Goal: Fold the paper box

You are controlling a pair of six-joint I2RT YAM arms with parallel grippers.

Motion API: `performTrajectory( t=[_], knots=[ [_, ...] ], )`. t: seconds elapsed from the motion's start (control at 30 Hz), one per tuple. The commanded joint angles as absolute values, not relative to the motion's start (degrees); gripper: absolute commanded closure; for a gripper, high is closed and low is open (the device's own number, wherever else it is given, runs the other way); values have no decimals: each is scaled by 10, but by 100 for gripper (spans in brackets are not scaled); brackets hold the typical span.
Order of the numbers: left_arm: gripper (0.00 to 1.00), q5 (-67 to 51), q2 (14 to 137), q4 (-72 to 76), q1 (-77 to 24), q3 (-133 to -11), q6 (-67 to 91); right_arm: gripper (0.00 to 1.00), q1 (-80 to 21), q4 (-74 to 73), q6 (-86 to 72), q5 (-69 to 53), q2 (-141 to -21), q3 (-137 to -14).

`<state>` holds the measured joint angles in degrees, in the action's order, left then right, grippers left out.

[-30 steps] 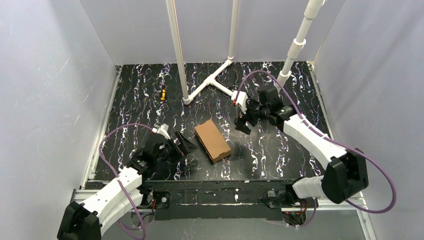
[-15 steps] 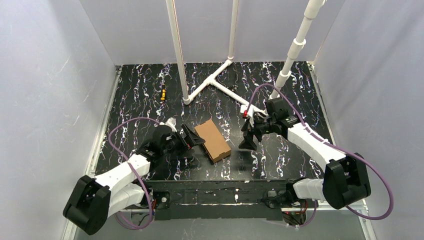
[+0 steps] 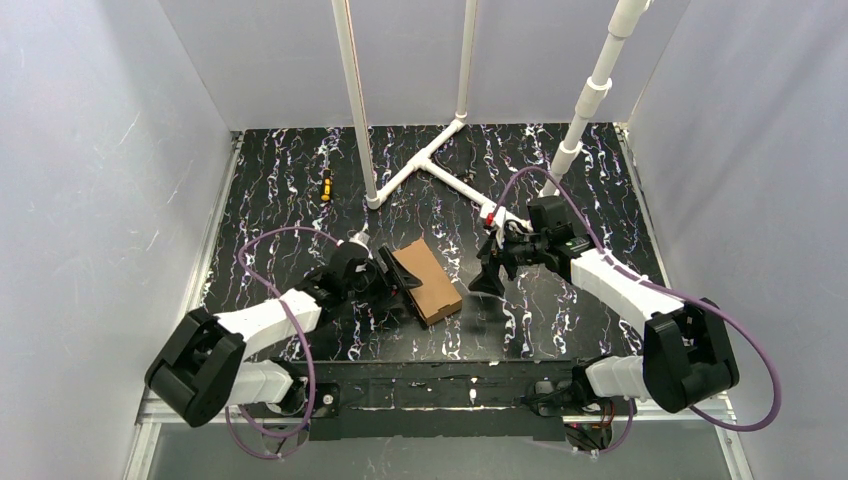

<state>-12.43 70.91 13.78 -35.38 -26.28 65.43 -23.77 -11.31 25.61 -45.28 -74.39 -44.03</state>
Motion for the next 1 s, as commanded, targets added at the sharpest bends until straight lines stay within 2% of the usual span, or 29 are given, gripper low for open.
performTrajectory(
  t=[0.0, 0.17, 0.3, 0.4, 0.5, 0.77, 0.97],
  knots=[
    [34, -107, 735, 160, -356, -296, 629, 2, -241, -62, 235, -430, -753, -434],
    [48, -108, 760, 176, -356, -288, 615, 5, -272, 13, 153, -311, -784, -435],
    [50, -102, 764, 188, -356, -273, 609, 22, -301, 40, 122, -210, -821, -461],
    [54, -104, 771, 189, -356, -275, 602, 39, -307, 32, 111, -182, -857, -485],
    [58, -109, 776, 188, -356, -280, 596, 48, -312, 19, 110, -168, -894, -496],
    [73, -133, 767, 189, -356, -293, 575, 56, -346, 19, 97, -220, -921, -492],
    [73, -171, 760, 188, -356, -315, 570, 59, -354, 18, 80, -242, -932, -505]
  ],
)
